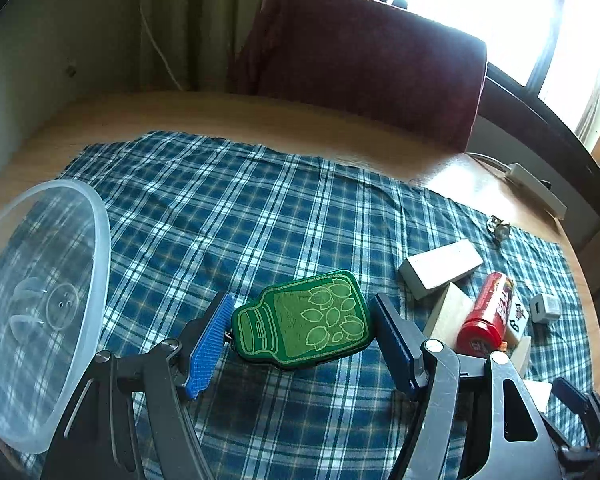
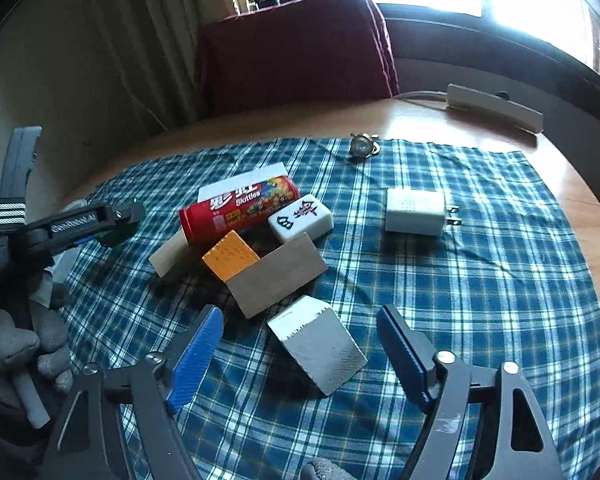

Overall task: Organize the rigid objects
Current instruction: 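Move the left tool to the green keychain tag and close on it, then lift the green tag with the left tool while the right tool grasps the white block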

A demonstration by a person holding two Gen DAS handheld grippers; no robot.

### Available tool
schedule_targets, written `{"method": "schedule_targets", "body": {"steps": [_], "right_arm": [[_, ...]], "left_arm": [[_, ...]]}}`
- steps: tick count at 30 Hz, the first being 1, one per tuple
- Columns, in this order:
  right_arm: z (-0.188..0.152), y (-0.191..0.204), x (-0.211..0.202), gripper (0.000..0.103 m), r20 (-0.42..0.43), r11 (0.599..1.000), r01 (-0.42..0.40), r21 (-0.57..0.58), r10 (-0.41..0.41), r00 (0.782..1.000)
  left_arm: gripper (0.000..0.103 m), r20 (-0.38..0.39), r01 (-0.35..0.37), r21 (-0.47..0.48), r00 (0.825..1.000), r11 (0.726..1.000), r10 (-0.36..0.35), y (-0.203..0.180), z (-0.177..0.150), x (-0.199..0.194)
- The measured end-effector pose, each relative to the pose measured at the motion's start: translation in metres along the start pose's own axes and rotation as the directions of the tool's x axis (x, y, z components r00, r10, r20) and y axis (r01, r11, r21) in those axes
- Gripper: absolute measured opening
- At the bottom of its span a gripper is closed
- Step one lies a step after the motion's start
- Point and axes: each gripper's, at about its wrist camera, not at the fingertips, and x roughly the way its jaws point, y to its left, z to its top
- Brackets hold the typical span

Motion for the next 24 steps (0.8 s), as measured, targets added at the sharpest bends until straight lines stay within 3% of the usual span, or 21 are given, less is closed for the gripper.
{"method": "schedule_targets", "body": {"steps": [5,12,16,18,22,24], "right_arm": [[-0.005,0.006,0.008,0.069,-0.047,1.000,-0.004,-0.029,0.003,0.999],[-0.012,0.019,0.005,0.067,-0.061,0.998,-0.027,-0.053,0.024,0.998],[-0.005,0.013,0.010,0.065,-0.045,0.999,0.031,-0.031,-0.032,0.998],[-0.003,0.012,0.013,0.060,-0.048,0.999,0.044,-0.028,-0.045,0.998],[-0.004,0.018,0.013,0.038,-0.029,0.995,0.082,-0.057,-0.083,0.996],[-0.006,0.019,0.012,0.037,-0.023,0.994,0.090,-0.056,-0.092,0.995]], "left_arm": [[0.071,0.016,0.015,-0.010,1.000,1.000,-0.015,0.003,0.000,-0.008],[0.071,0.020,0.030,-0.031,0.999,0.999,-0.030,0.010,-0.001,-0.013],[0.071,0.025,0.039,-0.032,0.999,0.999,-0.038,0.011,-0.001,-0.016],[0.071,0.028,0.042,-0.032,0.999,0.999,-0.041,0.010,-0.002,-0.018],[0.071,0.035,0.041,-0.041,0.999,0.998,-0.040,0.011,-0.001,-0.019],[0.071,0.038,0.041,-0.045,0.998,0.998,-0.040,0.012,-0.001,-0.020]]}}
